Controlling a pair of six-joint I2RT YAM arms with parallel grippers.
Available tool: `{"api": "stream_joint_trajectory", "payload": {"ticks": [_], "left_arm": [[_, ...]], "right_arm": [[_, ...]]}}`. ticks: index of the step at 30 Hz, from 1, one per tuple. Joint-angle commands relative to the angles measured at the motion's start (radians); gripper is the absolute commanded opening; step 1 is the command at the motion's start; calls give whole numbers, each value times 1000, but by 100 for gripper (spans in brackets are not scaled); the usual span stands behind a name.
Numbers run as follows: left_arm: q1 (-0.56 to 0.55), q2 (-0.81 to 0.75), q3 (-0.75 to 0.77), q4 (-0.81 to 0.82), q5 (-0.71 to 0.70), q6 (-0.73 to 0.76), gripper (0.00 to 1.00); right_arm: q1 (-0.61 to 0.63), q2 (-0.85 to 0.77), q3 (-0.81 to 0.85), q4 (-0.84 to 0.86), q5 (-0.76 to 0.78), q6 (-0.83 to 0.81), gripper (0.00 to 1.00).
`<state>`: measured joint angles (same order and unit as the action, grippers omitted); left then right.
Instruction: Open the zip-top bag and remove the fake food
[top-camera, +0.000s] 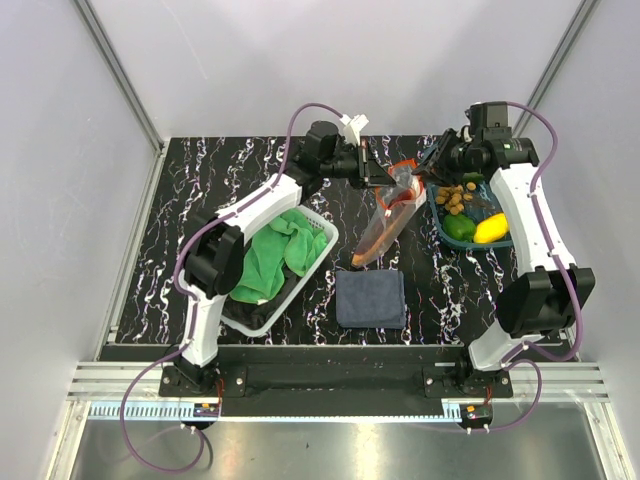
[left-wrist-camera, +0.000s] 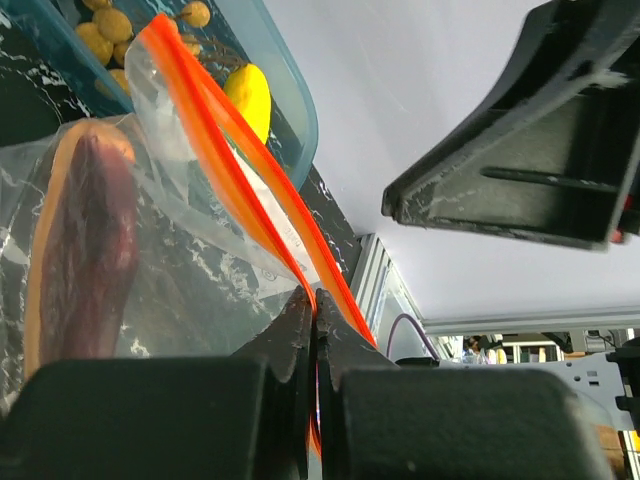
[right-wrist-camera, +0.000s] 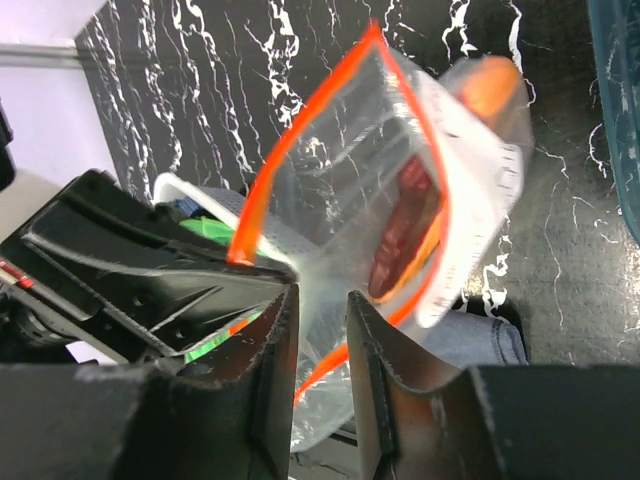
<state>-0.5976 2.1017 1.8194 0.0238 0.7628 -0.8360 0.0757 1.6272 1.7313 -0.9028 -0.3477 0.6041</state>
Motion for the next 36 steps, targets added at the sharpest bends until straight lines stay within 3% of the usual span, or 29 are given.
{"api": "stream_joint_trajectory", "payload": {"ticks": [1,4,9,16,27,36], "left_arm": [[-10,-9,46,61,-11,5,0],[-14,-6,46,56,-17,2,0],[-31,7,63,56,-30,-5,0],[-44,24,86,53,-45,0,0],[-48,35,87,67,-40,-3,0],[-48,50,60,80,-23,-18,0]], "right_arm": [[32,-26,34,5,42,-47,33],[33,-1,1,-2,17,-12,32],[39,-6,-168,122,-22,83,26],[47,49,-217,150,-33,88,22],[47,189,-208,180,13,83,27],[47,279,-171,203,13,56,45]]}}
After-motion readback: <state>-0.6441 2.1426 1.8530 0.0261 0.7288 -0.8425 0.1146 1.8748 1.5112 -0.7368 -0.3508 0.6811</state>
